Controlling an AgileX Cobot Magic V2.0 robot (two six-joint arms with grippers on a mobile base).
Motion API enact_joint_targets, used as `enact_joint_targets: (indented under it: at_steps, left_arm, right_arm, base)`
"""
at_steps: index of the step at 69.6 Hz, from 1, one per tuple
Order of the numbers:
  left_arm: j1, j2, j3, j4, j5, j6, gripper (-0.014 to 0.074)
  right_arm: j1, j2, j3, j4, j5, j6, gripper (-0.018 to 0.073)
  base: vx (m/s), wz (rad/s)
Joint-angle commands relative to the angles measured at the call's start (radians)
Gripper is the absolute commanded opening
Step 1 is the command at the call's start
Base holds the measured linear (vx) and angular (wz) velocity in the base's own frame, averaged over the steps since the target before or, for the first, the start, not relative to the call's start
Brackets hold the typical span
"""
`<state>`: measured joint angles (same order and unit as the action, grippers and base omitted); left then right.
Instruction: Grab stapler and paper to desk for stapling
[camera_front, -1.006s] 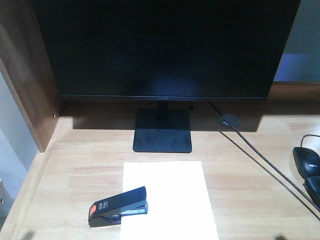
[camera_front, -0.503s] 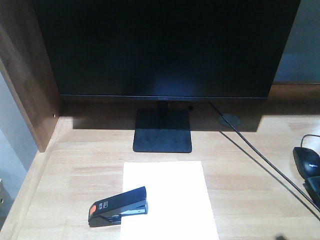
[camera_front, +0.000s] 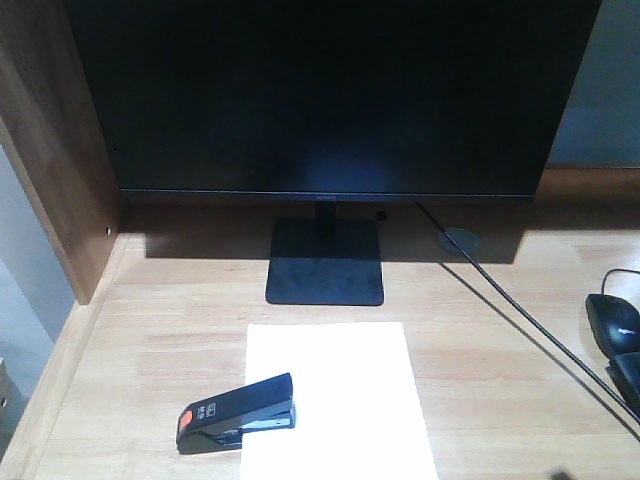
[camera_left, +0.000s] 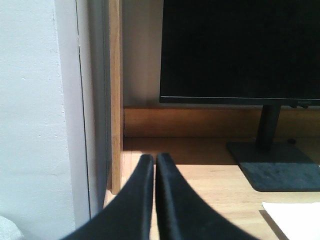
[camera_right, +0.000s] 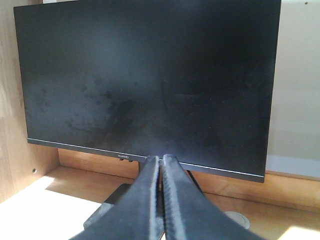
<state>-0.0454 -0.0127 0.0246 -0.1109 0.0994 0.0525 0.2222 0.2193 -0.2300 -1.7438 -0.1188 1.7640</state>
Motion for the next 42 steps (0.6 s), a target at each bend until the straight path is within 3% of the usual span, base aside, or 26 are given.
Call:
enact_joint_targets:
  at_steps: [1, 42]
  left_arm:
    - [0.001, -0.015, 0.011, -0.012, -0.083, -0.006, -0.0006]
    - [0.001, -0.015, 0.011, -0.012, -0.083, -0.006, -0.0006]
  right_arm:
    - [-0.004, 0.009, -0.029, -0.022, 0.024, -0.002, -0.0007]
    - [-0.004, 0.009, -0.029, -0.022, 0.024, -0.002, -0.0007]
  base:
    - [0.0, 0.0]
    - [0.0, 0.0]
